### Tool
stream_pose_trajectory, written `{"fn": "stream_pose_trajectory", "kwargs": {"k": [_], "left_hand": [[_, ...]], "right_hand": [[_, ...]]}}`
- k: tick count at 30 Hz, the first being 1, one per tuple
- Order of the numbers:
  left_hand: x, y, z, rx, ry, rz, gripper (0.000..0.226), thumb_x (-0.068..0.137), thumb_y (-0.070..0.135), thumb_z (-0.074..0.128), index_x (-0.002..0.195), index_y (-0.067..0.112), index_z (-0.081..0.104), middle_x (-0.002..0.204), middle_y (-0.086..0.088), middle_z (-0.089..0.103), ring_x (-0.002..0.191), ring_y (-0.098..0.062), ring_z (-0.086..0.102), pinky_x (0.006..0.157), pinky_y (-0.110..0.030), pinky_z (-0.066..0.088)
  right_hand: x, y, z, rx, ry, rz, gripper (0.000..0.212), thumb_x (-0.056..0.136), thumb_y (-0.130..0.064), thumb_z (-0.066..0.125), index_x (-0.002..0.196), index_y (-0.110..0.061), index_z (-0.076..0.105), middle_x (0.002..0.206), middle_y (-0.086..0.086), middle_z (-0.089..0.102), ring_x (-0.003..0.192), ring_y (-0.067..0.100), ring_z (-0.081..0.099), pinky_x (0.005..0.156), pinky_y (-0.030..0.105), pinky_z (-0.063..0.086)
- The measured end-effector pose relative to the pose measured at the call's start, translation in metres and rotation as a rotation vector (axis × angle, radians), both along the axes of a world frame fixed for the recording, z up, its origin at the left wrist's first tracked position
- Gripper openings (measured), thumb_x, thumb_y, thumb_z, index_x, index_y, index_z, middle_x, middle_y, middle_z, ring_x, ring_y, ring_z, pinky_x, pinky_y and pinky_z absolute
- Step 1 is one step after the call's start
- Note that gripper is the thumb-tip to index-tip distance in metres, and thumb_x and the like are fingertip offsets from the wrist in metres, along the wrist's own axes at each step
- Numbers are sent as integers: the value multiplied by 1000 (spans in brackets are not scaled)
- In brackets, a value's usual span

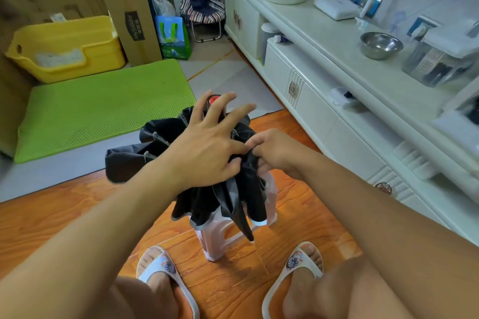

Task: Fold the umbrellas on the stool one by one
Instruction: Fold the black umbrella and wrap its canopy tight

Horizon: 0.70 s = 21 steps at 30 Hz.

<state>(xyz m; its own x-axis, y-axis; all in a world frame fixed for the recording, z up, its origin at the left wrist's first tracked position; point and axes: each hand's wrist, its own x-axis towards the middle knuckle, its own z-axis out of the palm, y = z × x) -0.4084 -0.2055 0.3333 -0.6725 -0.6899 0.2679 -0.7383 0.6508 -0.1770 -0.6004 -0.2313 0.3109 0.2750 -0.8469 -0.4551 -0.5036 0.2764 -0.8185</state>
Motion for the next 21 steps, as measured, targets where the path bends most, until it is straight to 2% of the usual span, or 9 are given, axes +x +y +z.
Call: {"fn": "stream_pose_trajectory", "kwargs": {"k": [3, 4, 6, 9, 12, 15, 18, 19, 21], "left_hand": [[-3, 1, 0, -5, -63, -21, 36, 78, 62, 69, 102, 37, 76, 162, -7, 33, 149, -47, 19, 118, -69, 9], [-3, 1, 1, 0, -72, -22, 37, 75, 62, 73, 101, 35, 76, 161, -7, 34, 148, -48, 19, 117, -70, 9], [-3, 0, 1, -15, -75, -18, 25, 74, 51, 77, 93, 36, 77, 160, -4, 36, 149, -47, 19, 118, -69, 9], [0, -1, 1, -34, -78, 7, 10, 74, 41, 74, 82, 36, 76, 160, 1, 36, 150, -44, 16, 119, -67, 8], [4, -1, -1, -29, -69, 6, 6, 76, 39, 73, 76, 33, 74, 158, 2, 38, 150, -44, 15, 119, -67, 9], [6, -3, -2, -19, -52, -7, 8, 78, 41, 73, 76, 34, 74, 158, 2, 40, 150, -44, 16, 119, -67, 9], [11, -5, -4, -40, 4, 29, 18, 87, 48, 65, 89, 34, 77, 156, 1, 42, 149, -42, 19, 120, -64, 10], [14, -7, -7, -53, 38, 59, 19, 89, 42, 63, 98, 33, 77, 154, -2, 44, 148, -42, 23, 120, -63, 12], [23, -12, -11, -82, 149, 117, 30, 87, 20, 63, 115, 25, 73, 149, -10, 47, 141, -43, 33, 117, -61, 21]], "right_hand": [[0, -2, -1, 40, -64, -39, 36, 99, 5, 41, 103, -12, 72, 96, 23, 74, 84, 30, 77, 84, 45, 62], [0, -3, -2, 49, -72, -41, 36, 100, 5, 41, 103, -12, 72, 97, 23, 75, 84, 30, 77, 85, 46, 62], [1, -4, 0, 50, -63, -40, 35, 99, 4, 41, 102, -12, 72, 94, 22, 75, 84, 29, 77, 87, 46, 62], [1, -5, 2, -8, 46, -49, 35, 98, 1, 43, 93, -15, 74, 85, 18, 75, 77, 25, 77, 89, 46, 61], [-2, -8, 2, -117, 139, -30, 36, 99, -4, 44, 88, -20, 74, 91, 12, 73, 78, 24, 76, 90, 48, 60], [-5, -8, 6, -154, 189, 116, 42, 101, -7, 37, 90, -25, 74, 97, 10, 73, 89, 24, 73, 89, 45, 59], [-11, -5, 11, -215, 397, 356, 44, 96, 1, 45, 79, -27, 74, 101, -4, 67, 98, 16, 63, 89, 35, 51], [-15, -4, 12, -200, 478, 423, 43, 94, 5, 47, 79, -23, 76, 103, -4, 67, 99, 16, 61, 87, 32, 48], [-26, -2, 16, -139, 630, 552, 43, 93, 12, 44, 93, -14, 79, 110, 0, 67, 98, 15, 60, 85, 27, 46]]}}
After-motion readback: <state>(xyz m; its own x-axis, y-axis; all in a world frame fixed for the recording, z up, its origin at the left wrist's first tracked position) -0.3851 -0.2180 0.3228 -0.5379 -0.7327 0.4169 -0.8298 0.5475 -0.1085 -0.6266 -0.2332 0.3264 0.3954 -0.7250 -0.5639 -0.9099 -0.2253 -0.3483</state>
